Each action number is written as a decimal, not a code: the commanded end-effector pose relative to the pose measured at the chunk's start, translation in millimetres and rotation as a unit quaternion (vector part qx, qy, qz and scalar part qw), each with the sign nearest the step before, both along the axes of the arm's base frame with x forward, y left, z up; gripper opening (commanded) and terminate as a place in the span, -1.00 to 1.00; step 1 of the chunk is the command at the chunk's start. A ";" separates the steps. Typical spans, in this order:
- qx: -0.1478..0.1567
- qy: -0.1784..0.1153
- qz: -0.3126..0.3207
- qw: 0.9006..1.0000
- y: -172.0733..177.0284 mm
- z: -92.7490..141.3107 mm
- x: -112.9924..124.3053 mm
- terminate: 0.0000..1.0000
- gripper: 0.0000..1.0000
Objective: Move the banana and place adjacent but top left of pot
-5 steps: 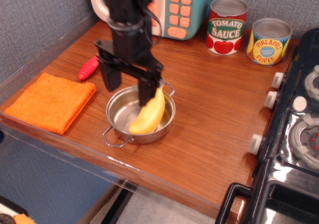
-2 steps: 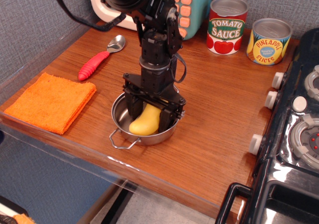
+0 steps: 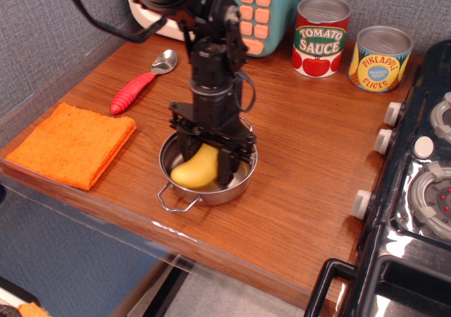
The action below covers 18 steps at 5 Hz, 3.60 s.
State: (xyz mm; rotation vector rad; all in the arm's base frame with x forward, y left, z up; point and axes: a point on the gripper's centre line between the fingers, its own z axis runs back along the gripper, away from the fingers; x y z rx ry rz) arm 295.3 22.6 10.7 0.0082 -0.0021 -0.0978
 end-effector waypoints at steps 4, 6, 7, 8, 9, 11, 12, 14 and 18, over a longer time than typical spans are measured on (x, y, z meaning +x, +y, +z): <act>-0.031 -0.085 0.048 0.995 45.2 80.2 72.8 -1.00 -1.00; 0.019 -0.052 0.024 0.998 43.9 33.6 88.6 -1.00 -1.00; 0.036 -0.048 0.026 0.998 55.0 23.1 97.2 -1.00 -1.00; 0.046 -0.052 0.032 0.997 66.5 25.7 99.1 -1.00 -1.00; 0.039 -0.046 0.042 0.997 72.0 27.0 96.5 -1.00 -1.00; 0.019 -0.051 0.041 0.998 69.6 45.3 87.5 -1.00 1.00; 0.003 -0.080 0.044 0.996 70.6 75.1 78.2 -1.00 1.00; -0.016 -0.105 0.064 0.992 75.8 123.2 44.3 -1.00 1.00; 0.017 -0.055 0.006 0.998 76.4 110.4 19.9 1.00 1.00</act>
